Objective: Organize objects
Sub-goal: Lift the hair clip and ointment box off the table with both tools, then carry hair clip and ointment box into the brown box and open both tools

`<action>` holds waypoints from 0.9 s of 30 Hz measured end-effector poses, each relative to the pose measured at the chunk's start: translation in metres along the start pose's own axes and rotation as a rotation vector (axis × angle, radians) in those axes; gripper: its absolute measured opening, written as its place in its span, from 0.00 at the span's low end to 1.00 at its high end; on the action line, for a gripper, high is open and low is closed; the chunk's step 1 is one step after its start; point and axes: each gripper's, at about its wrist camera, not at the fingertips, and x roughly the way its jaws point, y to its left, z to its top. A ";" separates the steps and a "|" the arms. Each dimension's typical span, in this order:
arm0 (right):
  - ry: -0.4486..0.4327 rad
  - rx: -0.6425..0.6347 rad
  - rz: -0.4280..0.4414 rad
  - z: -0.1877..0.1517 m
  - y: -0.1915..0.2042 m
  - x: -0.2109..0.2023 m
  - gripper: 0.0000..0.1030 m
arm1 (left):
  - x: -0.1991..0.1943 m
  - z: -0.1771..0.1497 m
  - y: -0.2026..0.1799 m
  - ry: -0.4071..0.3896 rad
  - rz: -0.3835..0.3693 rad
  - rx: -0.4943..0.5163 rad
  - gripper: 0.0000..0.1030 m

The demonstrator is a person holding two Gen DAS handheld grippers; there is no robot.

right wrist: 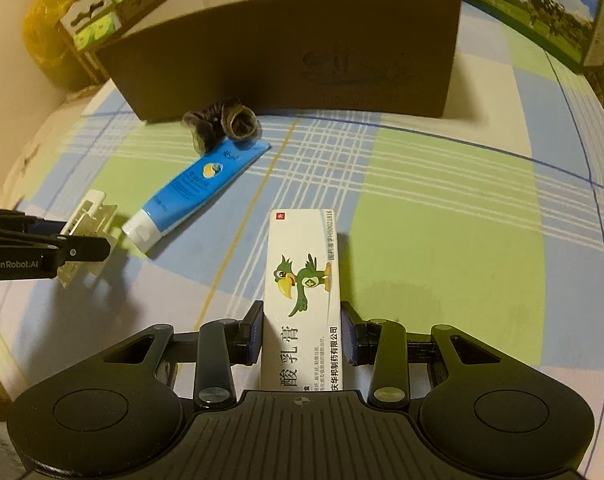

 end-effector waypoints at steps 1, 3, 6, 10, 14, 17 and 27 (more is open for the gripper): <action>-0.010 0.009 0.008 0.001 -0.001 -0.003 0.34 | -0.003 0.001 0.000 -0.006 -0.002 0.000 0.35; -0.025 0.029 0.025 0.003 -0.002 -0.009 0.34 | -0.009 0.004 0.001 -0.018 -0.006 0.003 0.35; -0.057 0.055 0.046 0.012 -0.002 -0.020 0.34 | -0.020 0.010 0.000 -0.038 -0.011 0.007 0.35; -0.116 0.069 0.067 0.028 0.000 -0.036 0.34 | -0.035 0.023 -0.002 -0.079 -0.019 0.016 0.35; -0.176 0.055 0.083 0.049 0.005 -0.051 0.34 | -0.051 0.040 -0.005 -0.133 -0.031 0.028 0.35; -0.216 0.052 0.104 0.068 0.007 -0.058 0.34 | -0.059 0.057 -0.006 -0.164 -0.030 0.038 0.35; -0.312 0.057 0.132 0.136 0.007 -0.066 0.34 | -0.066 0.127 -0.002 -0.268 -0.012 0.047 0.35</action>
